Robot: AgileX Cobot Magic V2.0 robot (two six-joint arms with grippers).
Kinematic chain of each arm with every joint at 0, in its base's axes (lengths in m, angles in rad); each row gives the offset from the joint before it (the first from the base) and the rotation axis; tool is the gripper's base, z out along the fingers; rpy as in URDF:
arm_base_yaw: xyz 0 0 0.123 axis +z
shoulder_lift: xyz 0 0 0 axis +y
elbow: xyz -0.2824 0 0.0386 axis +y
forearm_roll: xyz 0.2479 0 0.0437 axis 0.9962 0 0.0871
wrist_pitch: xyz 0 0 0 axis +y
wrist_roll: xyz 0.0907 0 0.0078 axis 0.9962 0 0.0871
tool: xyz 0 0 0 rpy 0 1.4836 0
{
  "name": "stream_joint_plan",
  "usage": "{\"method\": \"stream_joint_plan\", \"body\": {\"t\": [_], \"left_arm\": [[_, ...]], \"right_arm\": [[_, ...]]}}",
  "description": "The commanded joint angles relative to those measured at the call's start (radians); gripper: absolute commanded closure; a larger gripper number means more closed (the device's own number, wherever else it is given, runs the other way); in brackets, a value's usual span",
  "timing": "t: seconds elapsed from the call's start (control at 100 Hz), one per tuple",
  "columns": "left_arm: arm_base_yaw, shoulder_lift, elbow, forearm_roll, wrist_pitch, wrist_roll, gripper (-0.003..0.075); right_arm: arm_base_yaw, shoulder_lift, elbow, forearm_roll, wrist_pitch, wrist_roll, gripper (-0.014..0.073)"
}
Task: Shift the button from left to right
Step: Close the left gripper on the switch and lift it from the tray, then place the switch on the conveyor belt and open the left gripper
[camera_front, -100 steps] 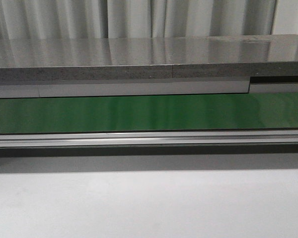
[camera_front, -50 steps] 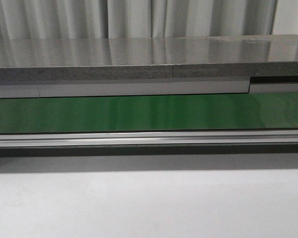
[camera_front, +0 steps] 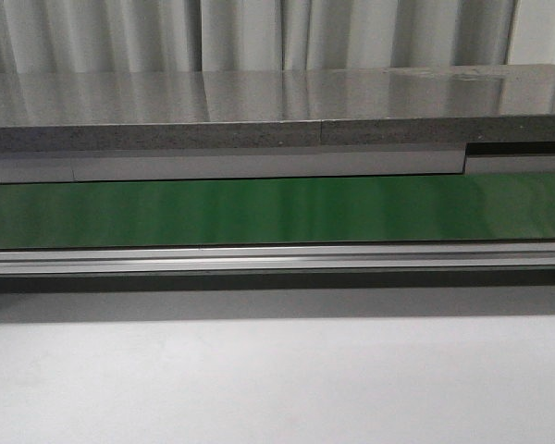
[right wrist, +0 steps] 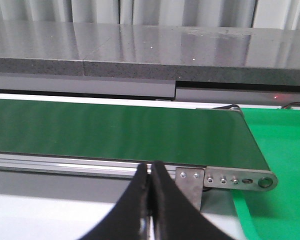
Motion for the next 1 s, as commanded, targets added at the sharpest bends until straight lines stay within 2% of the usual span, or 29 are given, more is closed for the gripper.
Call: {"method": "stream_joint_plan", "body": {"t": [0.0,0.37,0.46,0.54,0.55,0.63,0.69,0.75,0.99], "left_arm": [[-0.038,-0.053,-0.032,0.001,0.000,0.009,0.0645],[-0.071,-0.053,-0.024,-0.017,-0.004,0.009,0.0626],[-0.071,-0.053,-0.024,-0.021,-0.003,0.009,0.0542],[-0.071,-0.053,-0.024,-0.023,-0.003,0.009,0.0419],[-0.071,-0.053,-0.024,-0.023,-0.003,0.009,0.0381],[-0.071,-0.053,-0.024,-0.023,-0.003,0.009,0.0242],[-0.071,-0.053,-0.024,-0.023,-0.003,0.009,0.0165],[-0.071,-0.053,-0.024,-0.023,-0.003,0.009,0.0141],[-0.071,-0.066,-0.024,-0.036,-0.013,0.042,0.0141]], "right_arm": [[-0.007,-0.016,-0.018,-0.003,-0.085,0.000,0.0662],[-0.007,-0.016,-0.018,-0.003,-0.085,0.000,0.0662],[-0.007,-0.016,-0.018,-0.003,-0.085,0.000,0.0662],[-0.007,-0.016,-0.018,-0.003,-0.085,0.000,0.0662],[-0.007,-0.016,-0.018,-0.003,-0.085,0.000,0.0662],[-0.007,-0.016,-0.018,-0.003,-0.085,0.000,0.0662],[-0.007,-0.016,-0.018,-0.003,-0.085,0.000,0.0662],[-0.007,-0.016,-0.018,-0.003,-0.085,0.000,0.0662],[-0.007,-0.016,-0.018,-0.003,-0.085,0.000,0.0662]]}}
